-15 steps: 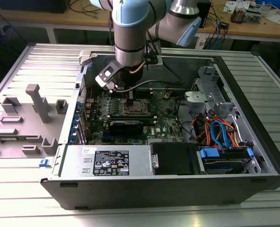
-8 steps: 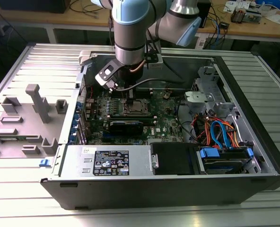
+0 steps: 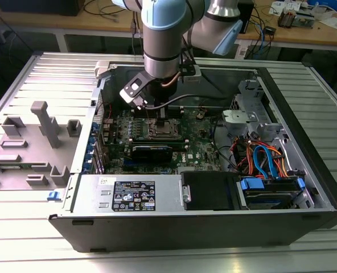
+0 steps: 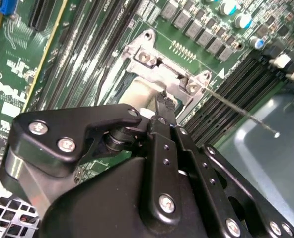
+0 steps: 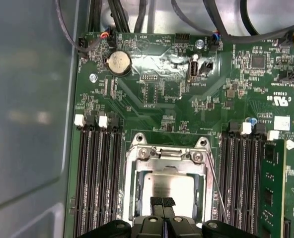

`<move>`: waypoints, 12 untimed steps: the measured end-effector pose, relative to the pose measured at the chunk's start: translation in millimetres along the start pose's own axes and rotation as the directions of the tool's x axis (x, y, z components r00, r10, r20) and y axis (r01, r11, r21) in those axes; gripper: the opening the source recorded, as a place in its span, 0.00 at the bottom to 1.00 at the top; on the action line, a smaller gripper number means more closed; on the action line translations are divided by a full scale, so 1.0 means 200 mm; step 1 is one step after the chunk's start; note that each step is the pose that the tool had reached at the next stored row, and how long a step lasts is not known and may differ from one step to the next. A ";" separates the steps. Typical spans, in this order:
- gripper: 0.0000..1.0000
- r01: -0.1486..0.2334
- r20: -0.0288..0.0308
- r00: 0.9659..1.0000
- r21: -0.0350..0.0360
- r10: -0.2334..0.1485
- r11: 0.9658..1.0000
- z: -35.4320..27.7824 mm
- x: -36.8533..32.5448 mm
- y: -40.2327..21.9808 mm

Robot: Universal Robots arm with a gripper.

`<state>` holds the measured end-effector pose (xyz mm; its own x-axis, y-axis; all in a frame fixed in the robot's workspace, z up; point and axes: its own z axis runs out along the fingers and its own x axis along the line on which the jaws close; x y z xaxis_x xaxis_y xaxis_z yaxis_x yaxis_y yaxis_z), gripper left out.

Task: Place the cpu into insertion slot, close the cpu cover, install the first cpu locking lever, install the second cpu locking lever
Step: 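Close the cpu cover, then install the first cpu locking lever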

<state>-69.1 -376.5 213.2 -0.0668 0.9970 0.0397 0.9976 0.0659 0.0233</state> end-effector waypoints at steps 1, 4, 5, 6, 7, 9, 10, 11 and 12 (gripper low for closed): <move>0.11 0.000 0.001 1.000 0.000 0.000 1.000 0.001 -0.001 0.009; 0.11 0.000 0.001 1.000 0.000 0.000 1.000 0.001 -0.004 0.020; 0.11 0.000 0.001 1.000 0.000 0.000 1.000 0.001 -0.005 0.026; 0.11 0.000 0.001 1.000 0.000 0.000 1.000 0.001 -0.005 0.028; 0.11 0.000 0.001 1.000 0.000 0.000 1.000 0.001 -0.005 0.029; 0.11 0.000 0.001 1.000 0.000 0.000 1.000 0.002 -0.005 0.029; 0.11 0.000 0.001 1.000 0.000 0.000 1.000 0.002 -0.006 0.029; 0.11 0.000 0.001 1.000 0.000 0.000 1.000 0.002 -0.007 0.029; 0.11 0.000 0.001 1.000 0.000 0.000 1.000 0.002 -0.007 0.029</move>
<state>-63.2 -377.5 213.0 -0.0668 0.9970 0.0388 0.9976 0.0659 0.0233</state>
